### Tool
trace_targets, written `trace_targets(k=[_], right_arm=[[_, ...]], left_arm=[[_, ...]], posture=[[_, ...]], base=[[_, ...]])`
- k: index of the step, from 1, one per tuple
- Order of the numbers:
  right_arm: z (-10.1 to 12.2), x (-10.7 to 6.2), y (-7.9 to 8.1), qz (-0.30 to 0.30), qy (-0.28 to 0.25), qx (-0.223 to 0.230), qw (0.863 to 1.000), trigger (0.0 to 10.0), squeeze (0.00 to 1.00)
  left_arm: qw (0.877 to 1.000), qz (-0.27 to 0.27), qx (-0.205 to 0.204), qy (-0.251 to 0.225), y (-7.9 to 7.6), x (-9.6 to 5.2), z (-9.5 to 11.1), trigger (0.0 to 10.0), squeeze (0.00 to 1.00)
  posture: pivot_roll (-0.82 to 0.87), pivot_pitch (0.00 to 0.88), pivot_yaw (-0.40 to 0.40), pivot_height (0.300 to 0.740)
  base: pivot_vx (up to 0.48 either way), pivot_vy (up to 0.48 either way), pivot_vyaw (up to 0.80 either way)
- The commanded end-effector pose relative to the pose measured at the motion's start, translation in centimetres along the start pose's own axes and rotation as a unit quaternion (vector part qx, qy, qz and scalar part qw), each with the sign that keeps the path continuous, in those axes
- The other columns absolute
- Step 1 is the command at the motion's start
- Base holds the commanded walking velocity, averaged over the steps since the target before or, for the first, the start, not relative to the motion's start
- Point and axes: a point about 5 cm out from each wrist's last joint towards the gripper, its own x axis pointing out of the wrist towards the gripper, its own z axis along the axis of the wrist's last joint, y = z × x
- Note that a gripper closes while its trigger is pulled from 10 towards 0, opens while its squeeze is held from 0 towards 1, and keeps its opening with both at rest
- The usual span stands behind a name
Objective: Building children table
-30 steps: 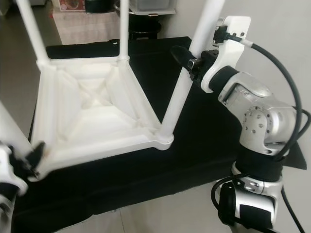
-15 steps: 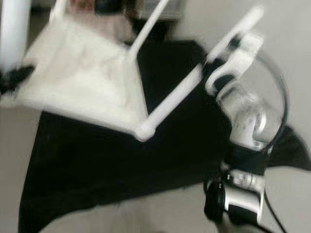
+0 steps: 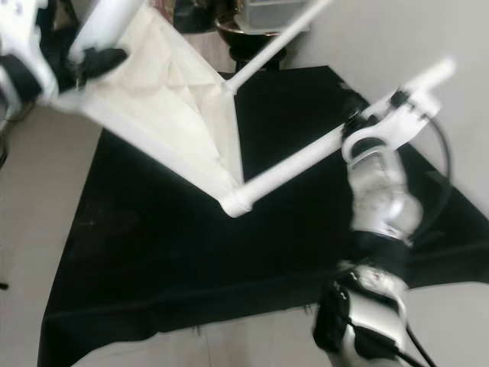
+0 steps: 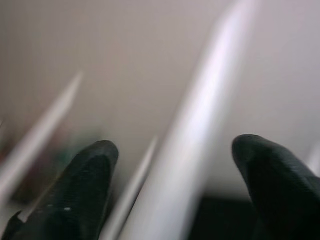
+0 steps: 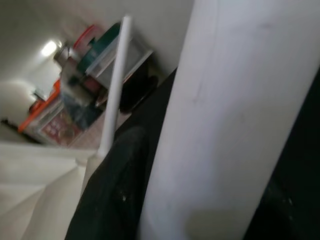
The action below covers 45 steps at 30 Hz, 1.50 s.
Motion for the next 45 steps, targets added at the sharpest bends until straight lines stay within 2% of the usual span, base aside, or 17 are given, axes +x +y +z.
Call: trace_targets(k=[1, 5, 9, 10, 16, 18, 19, 20, 22, 26, 30, 31, 34, 36, 37, 38, 45], right_arm=[[-11.8, -3.4, -8.3, -0.154, 0.252, -0.143, 0.945, 10.0, 0.0], [-13.6, -4.6, -10.5, -0.212, 0.27, -0.145, 0.928, 10.0, 0.0], [-14.2, -5.1, -11.0, -0.225, 0.278, -0.146, 0.922, 10.0, 0.0], [-14.8, -5.5, -11.6, -0.238, 0.287, -0.152, 0.915, 10.0, 0.0], [-15.3, -6.1, -12.2, -0.25, 0.296, -0.16, 0.908, 10.0, 0.0], [-16.6, -7.5, -13.8, -0.275, 0.318, -0.181, 0.889, 10.0, 0.0], [-16.6, -7.5, -13.8, -0.275, 0.318, -0.181, 0.889, 10.0, 0.0], [-17.6, -8.7, -14.8, -0.284, 0.339, -0.19, 0.877, 10.0, 0.0], [-17.9, -9.1, -15.2, -0.285, 0.348, -0.191, 0.872, 10.0, 0.0], [-18.0, -9.4, -15.4, -0.287, 0.353, -0.192, 0.87, 10.0, 0.0], [-17.1, -8.5, -15.2, -0.274, 0.338, -0.196, 0.879, 10.0, 0.0], [-16.2, -7.5, -14.6, -0.258, 0.315, -0.192, 0.893, 10.0, 1.0], [-14.9, -6.1, -13.8, -0.241, 0.283, -0.189, 0.909, 10.0, 1.0], [-12.9, -4.7, -13.1, -0.23, 0.238, -0.223, 0.917, 10.0, 1.0], [-12.9, -4.7, -13.1, -0.23, 0.238, -0.223, 0.917, 10.0, 1.0], [-11.0, -3.7, -12.8, -0.23, 0.199, -0.259, 0.917, 10.0, 1.0], [-8.7, -2.7, -12.3, -0.227, 0.156, -0.313, 0.909, 10.0, 1.0]], left_arm=[[0.998, -0.027, 0.009, -0.057, -0.5, -0.2, 2.6, 10.0, 1.0], [0.997, -0.047, -0.003, -0.054, -0.6, 0.5, 3.5, 10.0, 1.0], [0.997, -0.049, 0.0, -0.054, -0.6, 0.4, 3.8, 10.0, 1.0], [0.997, -0.051, 0.003, -0.053, -0.6, 0.3, 4.1, 10.0, 0.0], [0.997, -0.052, 0.004, -0.052, -0.6, 0.0, 4.3, 10.0, 0.0], [0.998, -0.047, -0.015, -0.044, -1.1, -1.2, 3.9, 10.0, 0.0], [0.998, -0.047, -0.015, -0.044, -1.1, -1.2, 3.9, 10.0, 0.0], [0.998, -0.046, -0.043, -0.023, -2.3, -2.9, 2.2, 10.0, 0.0], [0.997, -0.038, -0.061, -0.007, -3.0, -3.8, 0.9, 10.0, 0.0], [0.997, -0.031, -0.072, 0.002, -3.5, -4.5, 0.1, 10.0, 0.0], [0.995, 0.018, -0.082, 0.049, -4.2, -7.3, -2.5, 10.0, 0.0], [0.993, 0.044, -0.089, 0.06, -4.2, -8.4, -3.0, 10.0, 0.0], [0.991, 0.069, -0.093, 0.07, -4.3, -9.4, -3.4, 10.0, 0.0], [0.989, 0.086, -0.097, 0.074, -4.4, -10.1, -3.6, 10.0, 0.0], [0.989, 0.086, -0.097, 0.074, -4.4, -10.1, -3.6, 10.0, 0.0], [0.987, 0.099, -0.102, 0.077, -4.6, -10.8, -3.7, 10.0, 0.0], [0.985, 0.105, -0.109, 0.08, -5.1, -11.4, -3.8, 10.0, 0.0]], posture=[[0.1, 0.089, 0.097, 0.74], [0.12, 0.092, 0.091, 0.74], [0.13, 0.094, 0.089, 0.74], [0.13, 0.094, 0.084, 0.74], [0.13, 0.095, 0.079, 0.74], [0.14, 0.118, 0.07, 0.74], [0.14, 0.118, 0.07, 0.74], [0.15, 0.153, 0.065, 0.74], [0.16, 0.169, 0.063, 0.74], [0.16, 0.179, 0.064, 0.74], [0.16, 0.235, 0.053, 0.74], [0.16, 0.248, 0.047, 0.74], [0.16, 0.256, 0.043, 0.74], [0.16, 0.266, 0.035, 0.74], [0.16, 0.266, 0.035, 0.74], [0.15, 0.271, 0.027, 0.74], [0.13, 0.28, 0.021, 0.74]], base=[[0.0, 0.0, 0.0], [0.0, 0.0, 0.0], [0.0, 0.0, 0.0], [0.0, 0.0, 0.0], [0.0, 0.0, 0.0], [0.0, 0.0, 0.0], [0.0, 0.0, 0.0], [0.0, 0.0, 0.0], [0.0, 0.0, 0.0], [0.0, 0.0, 0.0], [0.0, 0.0, 0.0], [0.0, 0.0, 0.0], [0.0, 0.0, 0.0], [0.0, 0.0, 0.0], [0.0, 0.0, 0.0], [0.0, 0.0, 0.0], [0.0, 0.0, 0.0]])
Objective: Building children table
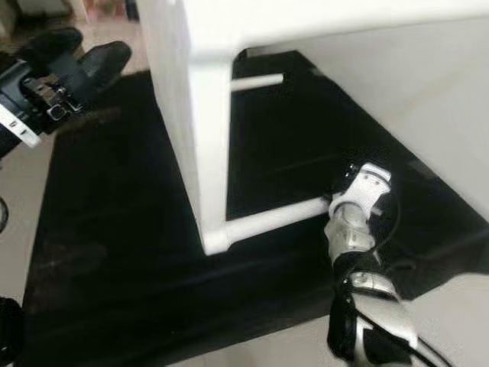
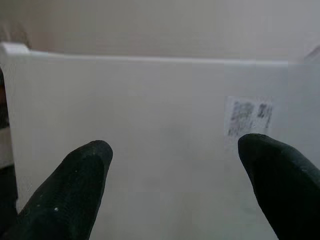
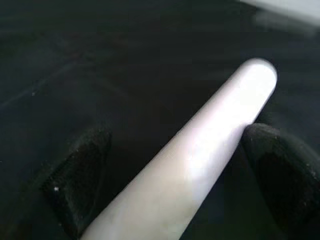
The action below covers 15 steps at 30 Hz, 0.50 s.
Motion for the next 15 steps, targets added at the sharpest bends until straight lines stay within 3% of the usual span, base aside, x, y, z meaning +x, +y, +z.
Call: trace_targets(k=[1, 3, 7, 11, 12, 15], right_arm=[[-4.1, -0.6, -1.4, -0.005, 0.044, -0.121, 0.992, 10.0, 1.0], [-3.3, -0.5, -1.2, 0.002, 0.019, -0.138, 0.99, 10.0, 1.0], [1.1, -1.0, 0.1, 0.034, -0.119, -0.22, 0.968, 10.0, 1.0], [2.7, -1.7, 0.9, 0.057, -0.168, -0.245, 0.953, 10.0, 1.0], [3.9, -2.6, 1.9, 0.099, -0.203, -0.258, 0.939, 10.0, 1.0], [4.5, -3.4, 3.0, 0.144, -0.215, -0.258, 0.931, 10.0, 1.0]], left_arm=[[1.0, -0.004, 0.0, -0.001, -0.6, -0.5, 0.0, 10.0, 0.0], [1.0, -0.002, -0.001, -0.002, -0.7, -0.6, 0.0, 10.0, 0.0], [1.0, 0.0, -0.008, -0.001, -0.7, -0.8, -0.2, 10.0, 0.0], [1.0, 0.002, -0.011, 0.0, -0.7, -0.9, -0.4, 10.0, 0.0], [1.0, 0.006, -0.014, 0.002, -0.6, -1.0, -0.6, 10.0, 0.0], [1.0, 0.015, -0.016, 0.005, -0.6, -1.3, -0.9, 10.0, 0.0]], posture=[[0.12, 0.28, 0.017, 0.74], [0.12, 0.28, 0.016, 0.74], [0.1, 0.274, 0.012, 0.74], [0.09, 0.27, 0.009, 0.74], [0.08, 0.261, 0.004, 0.74], [0.07, 0.252, 0.003, 0.74]], base=[[0.0, 0.0, 0.0], [0.0, 0.0, 0.0], [0.0, 0.0, 0.0], [0.0, 0.0, 0.0], [0.0, 0.0, 0.0], [0.0, 0.0, 0.0]])
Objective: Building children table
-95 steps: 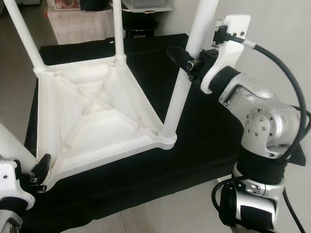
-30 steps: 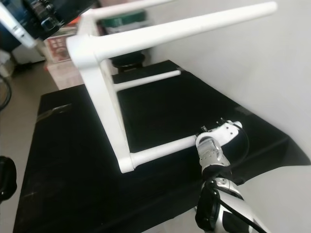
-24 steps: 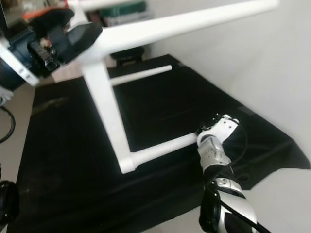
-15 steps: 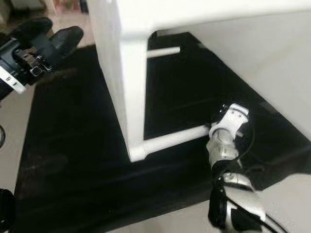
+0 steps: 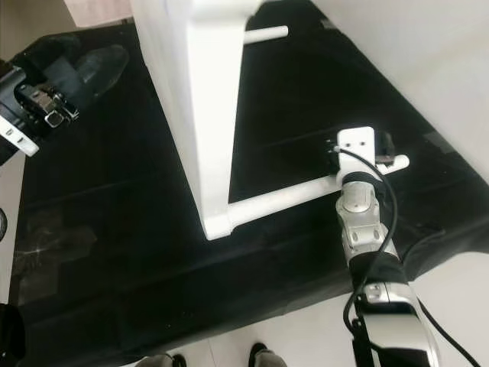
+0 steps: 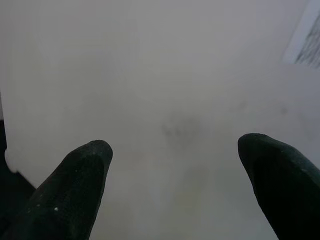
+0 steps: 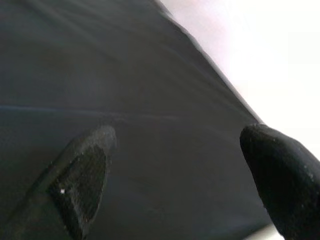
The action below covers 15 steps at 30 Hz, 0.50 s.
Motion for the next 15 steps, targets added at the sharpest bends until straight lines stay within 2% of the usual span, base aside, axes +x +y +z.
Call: trace_targets(k=[1, 5, 6, 7, 8, 9, 11, 12, 13, 15], right_arm=[[-0.4, -0.6, 1.6, 0.051, 0.011, 0.005, 0.999, 10.0, 1.0], [0.3, -0.8, 2.4, 0.077, 0.0, 0.005, 0.997, 10.0, 1.0], [1.7, -0.9, 4.1, 0.113, -0.021, 0.022, 0.993, 10.0, 0.82], [3.4, -1.0, 5.8, 0.143, -0.048, 0.035, 0.988, 10.0, 0.47], [4.7, -1.2, 7.0, 0.163, -0.066, 0.044, 0.983, 10.0, 0.47], [6.2, -1.3, 8.4, 0.184, -0.088, 0.053, 0.977, 10.0, 0.2], [7.4, -1.4, 9.4, 0.198, -0.105, 0.058, 0.973, 10.0, 0.2], [8.7, -1.6, 10.4, 0.213, -0.12, 0.062, 0.968, 10.0, 0.0], [8.7, -1.6, 10.4, 0.213, -0.12, 0.062, 0.968, 10.0, 0.0], [11.0, -1.9, 12.0, 0.237, -0.142, 0.077, 0.958, 10.0, 0.0]], left_arm=[[1.0, 0.003, 0.004, -0.002, -0.4, -0.5, -0.4, 10.0, 0.0], [1.0, 0.01, 0.006, 0.005, -0.6, -0.7, -0.9, 10.0, 0.0], [1.0, 0.024, -0.001, 0.006, -0.7, -1.0, -1.5, 10.0, 0.0], [0.999, 0.037, -0.008, 0.008, -0.8, -1.3, -2.2, 10.0, 0.0], [0.999, 0.046, -0.013, 0.009, -0.9, -1.5, -2.6, 10.0, 0.0], [0.998, 0.056, -0.016, 0.009, -1.0, -1.6, -3.0, 10.0, 0.0], [0.998, 0.062, -0.018, 0.01, -1.1, -1.7, -3.3, 10.0, 0.0], [0.997, 0.075, -0.015, 0.01, -0.9, -2.0, -3.4, 10.0, 0.0], [0.997, 0.075, -0.015, 0.01, -0.9, -2.0, -3.4, 10.0, 0.0], [0.994, 0.112, -0.002, 0.013, -0.2, -2.6, -3.8, 10.0, 0.0]], posture=[[0.06, 0.238, 0.0, 0.74], [0.06, 0.238, 0.0, 0.74], [0.05, 0.214, -0.009, 0.74], [0.05, 0.199, -0.017, 0.74], [0.05, 0.195, -0.018, 0.74], [0.05, 0.188, -0.02, 0.74], [0.05, 0.181, -0.023, 0.74], [0.05, 0.165, -0.029, 0.74], [0.05, 0.165, -0.029, 0.74], [0.05, 0.15, -0.036, 0.74]], base=[[0.0, 0.0, 0.0], [0.0, 0.0, 0.0], [0.0, 0.0, 0.0], [0.0, 0.0, 0.0], [0.0, 0.0, 0.0], [0.0, 0.0, 0.0], [0.0, 0.0, 0.0], [0.0, 0.0, 0.0], [0.0, 0.0, 0.0], [0.0, 0.0, 0.0]])
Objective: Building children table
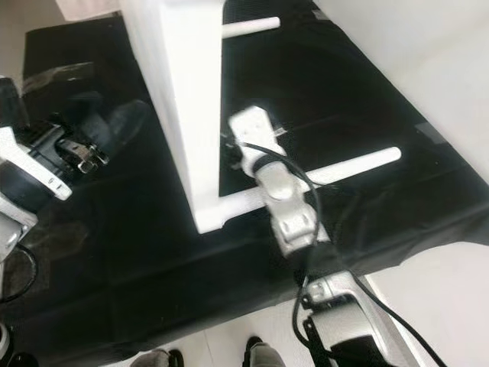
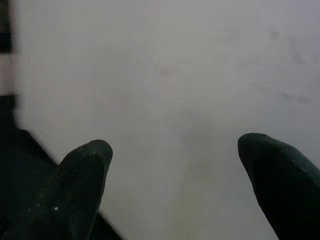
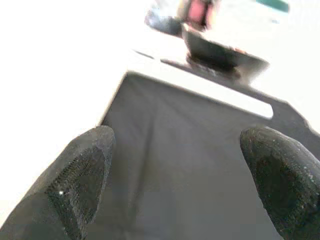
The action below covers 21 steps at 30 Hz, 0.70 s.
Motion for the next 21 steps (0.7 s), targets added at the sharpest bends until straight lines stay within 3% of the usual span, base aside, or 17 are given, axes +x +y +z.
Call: trace_targets(k=[1, 3, 4, 7, 9, 13, 15, 21], right_arm=[[0.4, 0.1, 1.1, 0.019, 0.0, 0.006, 1.0, 10.0, 0.0], [2.9, 1.0, 3.5, 0.06, -0.034, 0.033, 0.997, 10.0, 0.0], [2.9, 1.0, 3.5, 0.06, -0.034, 0.033, 0.997, 10.0, 0.0], [7.3, 1.2, 6.9, 0.139, -0.093, 0.101, 0.981, 10.0, 0.0], [8.0, 1.1, 7.5, 0.154, -0.101, 0.108, 0.977, 10.0, 0.0], [7.5, 1.1, 7.6, 0.155, -0.095, 0.095, 0.979, 10.0, 0.0], [6.2, 1.4, 6.7, 0.133, -0.068, 0.081, 0.985, 10.0, 0.0], [2.7, 1.6, 1.9, 0.045, 0.004, 0.025, 0.999, 10.0, 0.0]], left_arm=[[1.0, 0.024, 0.013, -0.004, 0.4, -0.5, 0.0, 10.0, 0.0], [0.996, 0.088, 0.033, 0.008, 1.7, -1.3, -0.8, 10.0, 0.0], [0.996, 0.088, 0.033, 0.008, 1.7, -1.3, -0.8, 10.0, 0.0], [0.987, 0.153, 0.039, 0.019, 2.3, -2.7, -2.2, 10.0, 0.0], [0.986, 0.162, 0.039, 0.022, 2.2, -3.0, -2.4, 10.0, 0.0], [0.986, 0.164, 0.036, 0.023, 1.9, -3.3, -2.7, 10.0, 0.0], [0.986, 0.16, 0.04, 0.023, 1.7, -3.1, -2.8, 10.0, 0.0], [0.992, 0.124, 0.029, 0.015, 0.7, -2.8, -2.6, 10.0, 0.0]], posture=[[0.05, 0.15, -0.036, 0.74], [0.05, 0.127, -0.042, 0.74], [0.05, 0.127, -0.042, 0.74], [0.06, 0.106, -0.058, 0.74], [0.06, 0.102, -0.062, 0.74], [0.06, 0.095, -0.067, 0.74], [0.07, 0.094, -0.068, 0.74], [0.06, 0.087, -0.063, 0.74]], base=[[0.0, 0.0, 0.0], [0.0, 0.0, 0.0], [0.0, 0.0, 0.0], [0.0, 0.0, 0.0], [0.0, 0.0, 0.0], [0.0, 0.0, 0.0], [0.0, 0.0, 0.0], [0.0, 0.0, 0.0]])
